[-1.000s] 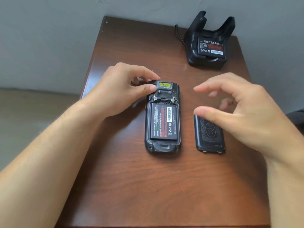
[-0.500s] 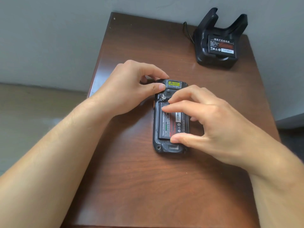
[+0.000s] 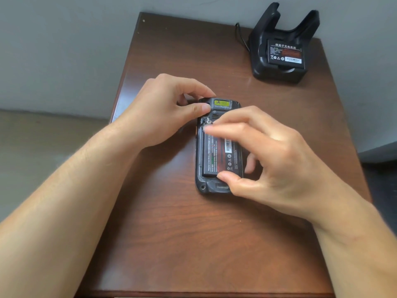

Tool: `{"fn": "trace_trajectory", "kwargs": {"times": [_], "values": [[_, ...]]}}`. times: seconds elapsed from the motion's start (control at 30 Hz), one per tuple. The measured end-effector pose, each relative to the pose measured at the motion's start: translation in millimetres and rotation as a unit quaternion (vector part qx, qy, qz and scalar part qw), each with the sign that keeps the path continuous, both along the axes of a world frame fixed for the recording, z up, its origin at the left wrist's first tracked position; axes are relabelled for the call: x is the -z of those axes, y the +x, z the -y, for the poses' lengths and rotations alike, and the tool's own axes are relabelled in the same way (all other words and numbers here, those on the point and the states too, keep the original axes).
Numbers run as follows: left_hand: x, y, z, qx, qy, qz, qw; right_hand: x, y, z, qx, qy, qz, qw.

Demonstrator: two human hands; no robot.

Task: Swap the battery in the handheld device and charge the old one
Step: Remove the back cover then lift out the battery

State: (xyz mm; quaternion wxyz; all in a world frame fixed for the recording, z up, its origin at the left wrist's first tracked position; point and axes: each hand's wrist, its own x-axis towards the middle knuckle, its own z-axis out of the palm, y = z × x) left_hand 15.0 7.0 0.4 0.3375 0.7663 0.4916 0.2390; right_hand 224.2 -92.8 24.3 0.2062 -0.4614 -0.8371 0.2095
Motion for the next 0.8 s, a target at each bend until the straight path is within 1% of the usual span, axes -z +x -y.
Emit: {"fn": "trace_trajectory", "kwargs": {"times": [0.17, 0.23, 0.3, 0.4, 0.47, 0.53, 0.63, 0.8], "values": [[-4.2, 1.3, 3.7, 0.000, -0.004, 0.004, 1.000, -6.1, -3.1, 2.6, 0.007, 0.029, -0.097, 0.995], [-6.3, 0.3, 6.7, 0.000, -0.001, 0.001, 1.000, -6.0, -2.9, 1.4, 0.011, 0.020, -0.122, 0.992], [-10.7, -4.0, 11.5, 0.007, 0.025, -0.001, 1.000, -5.9, -1.7, -0.2, 0.017, 0.009, -0.138, 0.990], [-21.0, -15.0, 22.6, 0.071, 0.084, 0.007, 0.994, -6.0, 1.6, -2.0, 0.033, 0.004, -0.162, 0.986], [-21.9, -24.2, 32.0, 0.127, 0.109, -0.010, 0.986, -5.2, 2.9, -3.1, 0.045, -0.002, -0.177, 0.983], [-18.2, -30.9, 41.2, 0.162, 0.125, -0.021, 0.979, -4.2, 2.1, -4.7, 0.054, -0.007, -0.185, 0.981], [-9.8, -30.5, 51.1, 0.144, 0.162, -0.011, 0.976, -4.4, 0.9, -6.3, 0.065, -0.005, -0.184, 0.981], [-3.9, -13.4, 59.2, 0.103, 0.241, 0.029, 0.965, -5.3, 0.7, -6.3, 0.073, -0.013, -0.182, 0.981]]}}
